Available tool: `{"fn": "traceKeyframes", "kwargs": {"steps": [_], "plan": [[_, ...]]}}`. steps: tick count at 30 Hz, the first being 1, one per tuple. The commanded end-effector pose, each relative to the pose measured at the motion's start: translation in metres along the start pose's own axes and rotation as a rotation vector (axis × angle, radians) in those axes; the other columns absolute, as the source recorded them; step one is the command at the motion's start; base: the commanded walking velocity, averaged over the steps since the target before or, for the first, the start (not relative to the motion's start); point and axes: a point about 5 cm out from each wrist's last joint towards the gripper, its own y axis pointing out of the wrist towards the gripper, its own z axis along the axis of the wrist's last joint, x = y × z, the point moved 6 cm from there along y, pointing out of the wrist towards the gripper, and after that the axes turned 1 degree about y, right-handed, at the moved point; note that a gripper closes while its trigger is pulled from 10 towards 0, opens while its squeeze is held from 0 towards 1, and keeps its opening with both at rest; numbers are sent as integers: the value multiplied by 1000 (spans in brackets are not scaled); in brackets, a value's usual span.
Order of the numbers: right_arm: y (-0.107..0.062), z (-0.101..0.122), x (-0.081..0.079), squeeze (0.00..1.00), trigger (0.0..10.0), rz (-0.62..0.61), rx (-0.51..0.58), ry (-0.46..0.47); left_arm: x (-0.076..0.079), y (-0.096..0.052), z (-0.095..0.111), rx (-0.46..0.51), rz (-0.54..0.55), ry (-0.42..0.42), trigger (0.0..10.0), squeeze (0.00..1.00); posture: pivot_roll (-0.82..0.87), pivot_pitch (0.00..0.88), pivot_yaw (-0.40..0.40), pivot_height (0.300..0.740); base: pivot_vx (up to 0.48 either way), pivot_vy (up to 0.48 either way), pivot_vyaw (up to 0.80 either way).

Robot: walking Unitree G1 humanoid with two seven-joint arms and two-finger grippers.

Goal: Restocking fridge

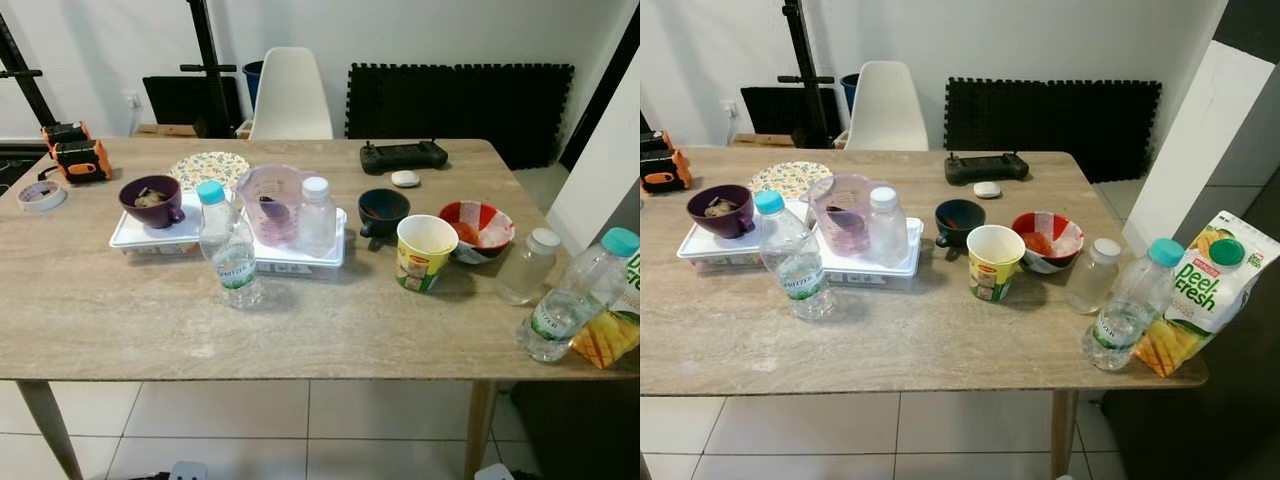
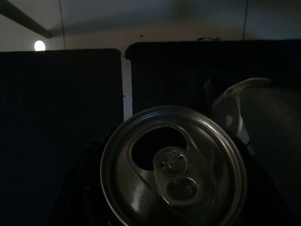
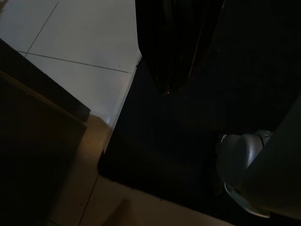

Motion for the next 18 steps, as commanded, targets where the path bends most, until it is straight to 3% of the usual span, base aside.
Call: {"fn": "traceKeyframes", "kwargs": {"steps": [1, 18], "plan": [[-1, -8, 1, 0, 10000, -1, -18, 3, 11, -1, -8, -28, -25, 6, 10000, 0, -60, 16, -34, 740, -394, 0, 0], [-1, -12, -2, 0, 10000, 6, -28, 8, 13, -2, -11, -35, -28, 15, 10000, 0, -66, 25, -36, 740, -382, 0, 0]]}}
